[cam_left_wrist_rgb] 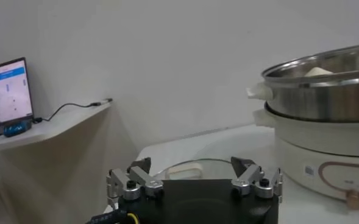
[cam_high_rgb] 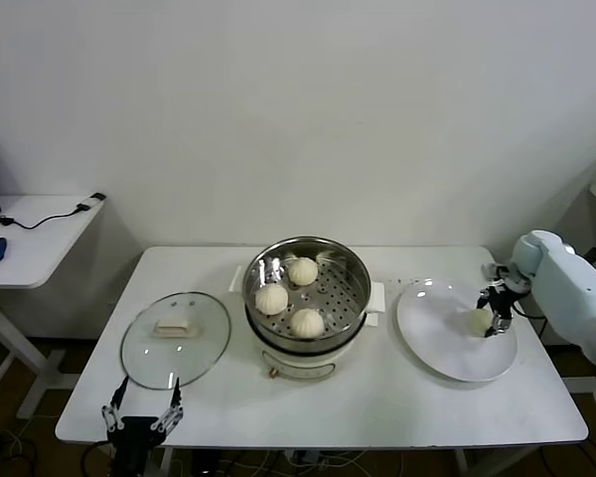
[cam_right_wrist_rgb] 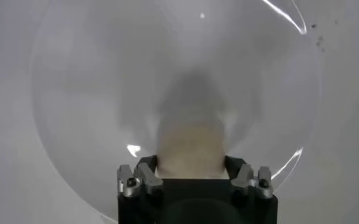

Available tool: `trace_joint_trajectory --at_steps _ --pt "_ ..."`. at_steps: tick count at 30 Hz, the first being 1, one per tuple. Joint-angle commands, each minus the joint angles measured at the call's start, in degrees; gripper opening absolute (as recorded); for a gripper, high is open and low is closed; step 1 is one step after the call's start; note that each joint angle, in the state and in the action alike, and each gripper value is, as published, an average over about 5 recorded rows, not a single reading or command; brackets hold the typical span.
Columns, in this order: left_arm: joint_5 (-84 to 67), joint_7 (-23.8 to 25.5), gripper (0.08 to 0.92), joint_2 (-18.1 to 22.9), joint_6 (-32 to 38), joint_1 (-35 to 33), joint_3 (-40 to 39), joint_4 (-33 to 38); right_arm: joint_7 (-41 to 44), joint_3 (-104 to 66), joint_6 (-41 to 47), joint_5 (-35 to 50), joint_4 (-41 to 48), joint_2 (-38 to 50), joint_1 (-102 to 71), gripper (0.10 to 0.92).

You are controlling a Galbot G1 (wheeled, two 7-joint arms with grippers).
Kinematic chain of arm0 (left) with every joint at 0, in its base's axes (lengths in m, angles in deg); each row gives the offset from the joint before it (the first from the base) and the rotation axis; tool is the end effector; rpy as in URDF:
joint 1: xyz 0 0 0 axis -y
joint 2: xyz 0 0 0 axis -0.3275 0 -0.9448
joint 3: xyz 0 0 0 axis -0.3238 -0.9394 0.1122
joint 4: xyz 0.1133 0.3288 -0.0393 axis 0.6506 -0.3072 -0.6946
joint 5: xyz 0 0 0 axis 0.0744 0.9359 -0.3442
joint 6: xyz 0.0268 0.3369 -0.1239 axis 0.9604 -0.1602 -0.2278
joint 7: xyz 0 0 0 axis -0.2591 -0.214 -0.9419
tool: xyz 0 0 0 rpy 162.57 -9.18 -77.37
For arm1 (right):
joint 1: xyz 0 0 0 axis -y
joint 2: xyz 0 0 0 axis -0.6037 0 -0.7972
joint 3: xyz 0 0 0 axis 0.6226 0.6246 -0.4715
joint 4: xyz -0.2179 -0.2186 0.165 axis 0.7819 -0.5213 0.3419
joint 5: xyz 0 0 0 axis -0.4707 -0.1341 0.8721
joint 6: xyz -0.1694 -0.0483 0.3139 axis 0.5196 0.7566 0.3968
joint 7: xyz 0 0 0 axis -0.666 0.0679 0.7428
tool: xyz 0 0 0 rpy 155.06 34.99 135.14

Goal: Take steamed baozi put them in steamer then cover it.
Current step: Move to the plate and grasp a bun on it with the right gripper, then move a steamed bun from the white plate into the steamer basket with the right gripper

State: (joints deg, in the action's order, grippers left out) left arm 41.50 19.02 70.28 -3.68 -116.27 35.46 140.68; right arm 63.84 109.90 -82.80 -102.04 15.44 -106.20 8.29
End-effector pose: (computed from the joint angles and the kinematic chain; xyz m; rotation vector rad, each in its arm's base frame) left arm 0.0967 0.0481 -0.3322 0.1562 -2.8998 -0.3401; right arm 0.5816 -0.2934 -0.2458 1.1334 -1.3118 1.1779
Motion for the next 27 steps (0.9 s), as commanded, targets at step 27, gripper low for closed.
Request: trace_joint_trajectory --at_steps 27 --pt "-1.0 0.4 0.823 -0.3 1.5 -2.0 -2.4 2.6 -3.4 57.4 22.2 64.1 -31.4 -5.4 43.7 0.679"
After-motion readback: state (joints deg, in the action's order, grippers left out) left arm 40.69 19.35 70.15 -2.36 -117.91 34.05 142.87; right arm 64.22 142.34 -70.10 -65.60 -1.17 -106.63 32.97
